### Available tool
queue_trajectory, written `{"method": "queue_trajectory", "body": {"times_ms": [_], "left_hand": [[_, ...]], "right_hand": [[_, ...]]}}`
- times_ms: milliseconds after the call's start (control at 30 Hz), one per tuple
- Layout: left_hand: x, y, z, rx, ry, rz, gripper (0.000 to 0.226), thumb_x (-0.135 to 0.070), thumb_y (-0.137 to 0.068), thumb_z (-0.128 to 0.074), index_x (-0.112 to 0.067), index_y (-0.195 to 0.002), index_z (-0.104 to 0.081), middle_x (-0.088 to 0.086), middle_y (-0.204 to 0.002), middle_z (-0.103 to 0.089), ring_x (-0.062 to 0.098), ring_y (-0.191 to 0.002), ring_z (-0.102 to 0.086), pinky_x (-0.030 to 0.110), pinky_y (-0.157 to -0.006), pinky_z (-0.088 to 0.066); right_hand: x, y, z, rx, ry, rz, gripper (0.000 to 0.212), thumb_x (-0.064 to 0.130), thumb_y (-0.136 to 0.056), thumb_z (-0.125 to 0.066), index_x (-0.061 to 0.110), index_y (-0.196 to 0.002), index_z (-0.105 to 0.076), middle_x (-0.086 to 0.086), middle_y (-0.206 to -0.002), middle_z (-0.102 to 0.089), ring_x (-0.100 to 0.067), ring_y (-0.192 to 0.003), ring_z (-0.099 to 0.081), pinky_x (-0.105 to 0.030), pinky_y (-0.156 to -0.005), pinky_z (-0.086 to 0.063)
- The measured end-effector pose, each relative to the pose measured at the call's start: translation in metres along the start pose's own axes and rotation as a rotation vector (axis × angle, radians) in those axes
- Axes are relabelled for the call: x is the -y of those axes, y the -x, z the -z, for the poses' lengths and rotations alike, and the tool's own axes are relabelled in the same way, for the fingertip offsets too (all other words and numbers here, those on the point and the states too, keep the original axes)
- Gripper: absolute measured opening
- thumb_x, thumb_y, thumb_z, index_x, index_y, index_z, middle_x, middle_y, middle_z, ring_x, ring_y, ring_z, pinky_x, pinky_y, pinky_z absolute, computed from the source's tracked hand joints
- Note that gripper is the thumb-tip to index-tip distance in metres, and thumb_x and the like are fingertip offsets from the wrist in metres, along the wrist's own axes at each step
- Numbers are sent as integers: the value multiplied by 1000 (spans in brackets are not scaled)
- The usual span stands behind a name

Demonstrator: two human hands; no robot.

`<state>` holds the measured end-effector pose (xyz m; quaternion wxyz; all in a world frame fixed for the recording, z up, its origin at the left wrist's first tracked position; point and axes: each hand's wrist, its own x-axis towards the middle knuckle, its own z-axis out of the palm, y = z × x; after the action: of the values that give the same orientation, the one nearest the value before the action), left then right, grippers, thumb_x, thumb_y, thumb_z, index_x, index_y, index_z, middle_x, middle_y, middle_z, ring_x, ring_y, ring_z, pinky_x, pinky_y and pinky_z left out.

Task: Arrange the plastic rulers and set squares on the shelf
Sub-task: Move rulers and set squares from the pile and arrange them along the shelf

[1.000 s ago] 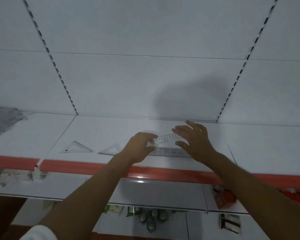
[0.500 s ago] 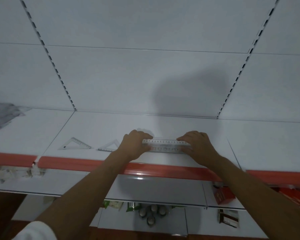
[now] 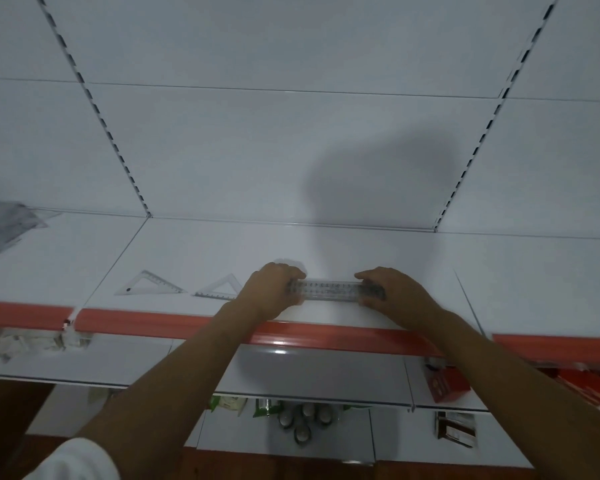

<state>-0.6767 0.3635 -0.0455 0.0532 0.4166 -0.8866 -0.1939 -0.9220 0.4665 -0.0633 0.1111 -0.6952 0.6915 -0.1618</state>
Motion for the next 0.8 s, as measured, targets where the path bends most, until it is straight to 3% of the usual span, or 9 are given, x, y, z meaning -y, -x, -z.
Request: {"method": "queue_trajectory", "body": {"times_ms": [100, 267, 367, 633, 800], "left_hand": [[-1, -1, 3, 21, -12, 2, 51, -24, -85, -71, -20, -133, -54, 1, -129, -58, 18, -115, -54, 26, -96, -40], [-6, -6, 9, 90, -93, -13, 45, -17, -86, -68, -18, -129, -57, 4, -123, -61, 20, -109, -57, 30, -95, -46], [-9, -10, 11, 110, -130, -6, 40, -15, -85, -69, -15, -124, -60, 5, -118, -64, 22, -105, -59, 31, -91, -48], [-19, -16, 10, 135, -193, 53, 36, -13, -82, -72, -11, -118, -66, 8, -113, -66, 23, -102, -62, 28, -89, -47], [-17, -15, 8, 118, -186, 52, 33, -13, -81, -74, -13, -113, -67, 7, -109, -68, 22, -98, -62, 29, -87, -49]], "right_hand": [[-2, -1, 7, 88, 23, -6, 57, 38, -82, -71, 28, -134, -50, 5, -126, -56, -12, -113, -50, -27, -97, -40], [0, -8, 26, 239, 101, -24, 59, 16, -83, -71, 21, -138, -49, 0, -134, -54, -15, -120, -50, -20, -98, -33], [4, -12, 30, 250, 159, -13, 58, 9, -84, -68, 20, -138, -48, -1, -137, -53, -16, -121, -49, -17, -96, -31], [11, -17, 27, 264, 225, 0, 53, 6, -84, -65, 18, -134, -53, -4, -131, -57, -19, -117, -51, -24, -96, -37], [15, -19, 26, 293, 178, -60, 67, 8, -80, -72, 16, -140, -44, -4, -132, -53, -20, -119, -48, -26, -95, -37]]}}
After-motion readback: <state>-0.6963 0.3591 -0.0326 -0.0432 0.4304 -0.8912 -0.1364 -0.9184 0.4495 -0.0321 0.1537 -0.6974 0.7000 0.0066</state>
